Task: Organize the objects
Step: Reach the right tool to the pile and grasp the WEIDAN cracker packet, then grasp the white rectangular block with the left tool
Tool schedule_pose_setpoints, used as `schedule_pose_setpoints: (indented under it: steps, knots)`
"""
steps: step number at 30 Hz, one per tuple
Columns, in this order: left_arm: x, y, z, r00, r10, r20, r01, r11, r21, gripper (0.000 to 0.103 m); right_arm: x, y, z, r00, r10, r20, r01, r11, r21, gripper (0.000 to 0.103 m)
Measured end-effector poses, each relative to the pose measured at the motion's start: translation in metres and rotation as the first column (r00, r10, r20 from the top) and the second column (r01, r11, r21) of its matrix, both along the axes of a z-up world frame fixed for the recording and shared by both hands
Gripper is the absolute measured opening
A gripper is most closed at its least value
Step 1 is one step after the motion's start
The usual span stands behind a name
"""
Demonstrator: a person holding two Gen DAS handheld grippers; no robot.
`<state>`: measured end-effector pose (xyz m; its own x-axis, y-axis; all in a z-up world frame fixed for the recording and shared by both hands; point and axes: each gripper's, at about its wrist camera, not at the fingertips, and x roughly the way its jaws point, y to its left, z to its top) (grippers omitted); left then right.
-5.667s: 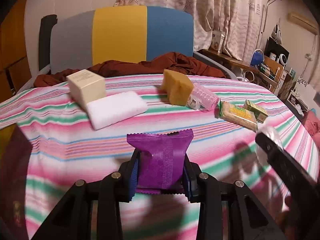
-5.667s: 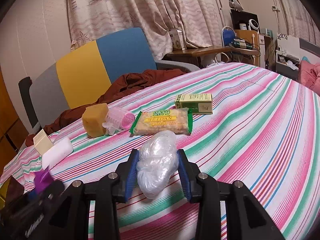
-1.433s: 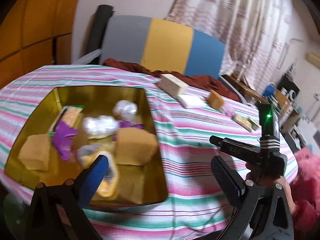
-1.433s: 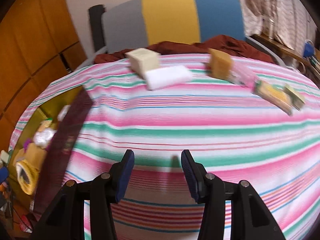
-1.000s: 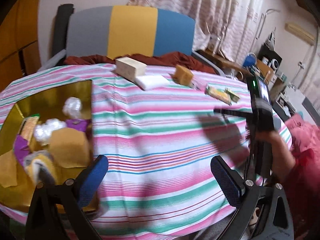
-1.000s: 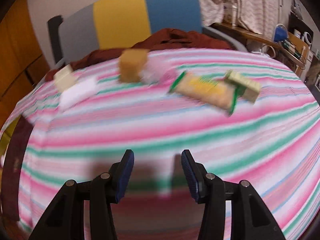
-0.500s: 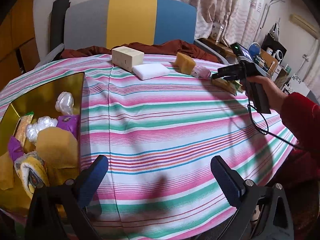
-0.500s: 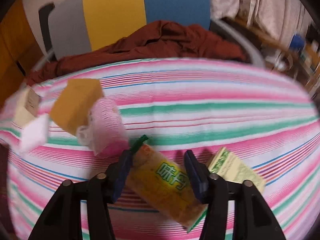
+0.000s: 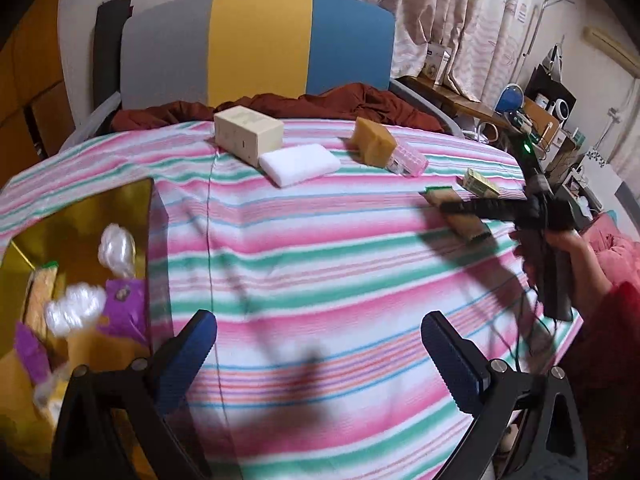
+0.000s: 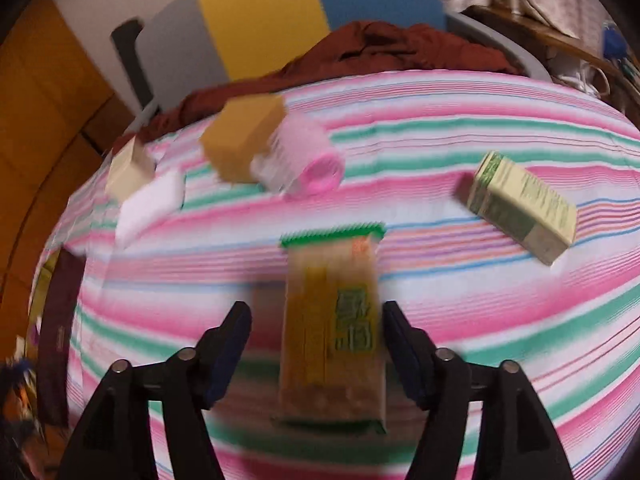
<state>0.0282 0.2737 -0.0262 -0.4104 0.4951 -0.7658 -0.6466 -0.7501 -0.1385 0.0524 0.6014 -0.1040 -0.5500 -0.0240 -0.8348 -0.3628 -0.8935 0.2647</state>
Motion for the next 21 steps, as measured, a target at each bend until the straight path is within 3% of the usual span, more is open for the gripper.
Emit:
schedule_pose_setpoints:
  steps: [3, 4, 5, 6, 11, 13, 17, 19, 21]
  knots:
    - [-0.015, 0.010, 0.003, 1.000, 0.013, -0.008, -0.014, 1.000, -0.003, 0.103, -0.004, -0.016, -0.002, 0.998, -0.029, 0.051, 0.022, 0.991, 0.129, 0.069]
    - [-0.022, 0.015, 0.004, 1.000, 0.022, 0.002, -0.022, 1.000, -0.005, 0.103, -0.006, -0.021, -0.003, 0.997, -0.056, 0.056, 0.046, 0.985, 0.165, 0.064]
    - [-0.031, 0.020, 0.003, 0.999, 0.031, 0.016, -0.031, 1.000, -0.002, 0.103, -0.007, -0.028, -0.004, 0.995, -0.084, 0.058, 0.070, 0.976, 0.207, 0.052]
    - [-0.037, 0.024, 0.003, 0.999, 0.041, 0.015, -0.041, 0.999, -0.007, 0.103, -0.007, -0.035, -0.004, 0.992, -0.111, 0.054, 0.094, 0.962, 0.257, 0.049]
    - [-0.077, 0.064, -0.003, 1.000, 0.014, -0.025, -0.017, 0.995, -0.101, 0.103, 0.004, -0.064, -0.005, 0.981, -0.184, -0.060, 0.192, 0.954, 0.229, 0.049]
    - [-0.102, 0.083, -0.012, 0.998, -0.016, -0.053, 0.009, 0.991, -0.136, 0.103, 0.003, -0.072, -0.005, 0.981, -0.177, -0.076, 0.191, 0.948, 0.255, 0.049]
    - [-0.155, 0.121, -0.039, 0.999, -0.038, -0.028, 0.032, 0.981, -0.193, 0.103, 0.004, -0.074, -0.007, 0.975, -0.199, -0.096, 0.218, 0.936, 0.275, 0.049]
    - [-0.171, 0.129, -0.050, 1.000, -0.014, -0.014, 0.011, 0.982, -0.189, 0.103, 0.003, -0.069, -0.009, 0.968, -0.227, -0.104, 0.247, 0.930, 0.273, 0.049]
    - [-0.181, 0.134, -0.057, 0.999, -0.002, 0.043, 0.008, 0.990, -0.139, 0.102, 0.006, -0.067, -0.009, 0.963, -0.246, -0.113, 0.268, 0.926, 0.266, 0.049]
